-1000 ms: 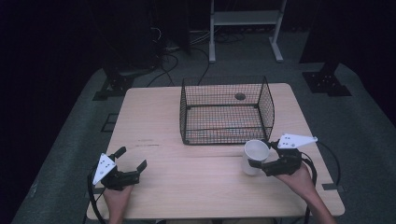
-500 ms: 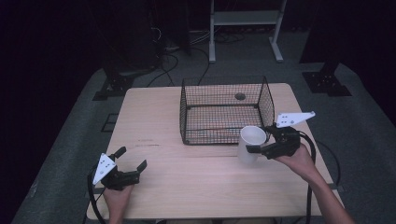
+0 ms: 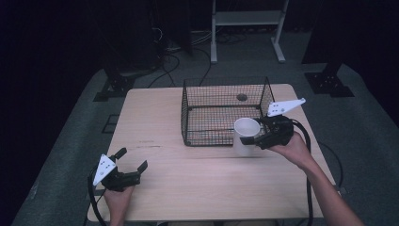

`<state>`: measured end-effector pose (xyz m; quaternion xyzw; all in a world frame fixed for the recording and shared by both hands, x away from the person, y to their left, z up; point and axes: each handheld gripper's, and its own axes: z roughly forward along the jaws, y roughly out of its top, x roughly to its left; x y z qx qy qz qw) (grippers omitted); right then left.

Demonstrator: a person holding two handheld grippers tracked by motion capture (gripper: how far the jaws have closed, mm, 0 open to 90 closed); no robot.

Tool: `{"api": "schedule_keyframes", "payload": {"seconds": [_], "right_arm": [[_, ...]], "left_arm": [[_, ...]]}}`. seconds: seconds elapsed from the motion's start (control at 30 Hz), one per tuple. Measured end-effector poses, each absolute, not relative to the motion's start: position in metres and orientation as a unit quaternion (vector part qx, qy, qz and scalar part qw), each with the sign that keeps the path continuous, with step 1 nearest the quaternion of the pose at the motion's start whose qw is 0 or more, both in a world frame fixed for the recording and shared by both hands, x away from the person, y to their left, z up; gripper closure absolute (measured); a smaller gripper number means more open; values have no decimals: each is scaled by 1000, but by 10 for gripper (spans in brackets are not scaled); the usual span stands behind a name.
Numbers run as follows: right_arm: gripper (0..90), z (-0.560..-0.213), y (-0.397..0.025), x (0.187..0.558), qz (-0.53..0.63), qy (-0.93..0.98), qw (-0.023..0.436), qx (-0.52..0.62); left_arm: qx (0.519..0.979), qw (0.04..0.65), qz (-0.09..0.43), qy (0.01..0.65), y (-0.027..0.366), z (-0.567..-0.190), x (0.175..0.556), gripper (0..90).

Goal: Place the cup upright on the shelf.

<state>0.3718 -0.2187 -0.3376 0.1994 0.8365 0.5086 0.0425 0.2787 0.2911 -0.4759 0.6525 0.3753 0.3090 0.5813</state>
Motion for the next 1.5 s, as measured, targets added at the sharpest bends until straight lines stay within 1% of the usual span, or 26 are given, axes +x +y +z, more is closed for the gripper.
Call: {"api": "schedule_keyframes", "payload": {"seconds": [0.17,0.27,0.43,0.97,1.5], "right_arm": [[199,-328,-212,386,504,839,47,196],[198,-323,-208,395,502,840,59,198],[198,-317,-203,410,499,842,58,198],[197,-312,-181,448,481,851,58,202],[196,-310,-169,477,476,852,62,209]], "left_arm": [[653,582,308,374,291,-476,279,0],[655,581,307,373,291,-476,279,0],[657,579,308,371,290,-476,279,0],[659,579,307,369,290,-476,279,0],[658,581,306,368,290,-476,279,0]]}}
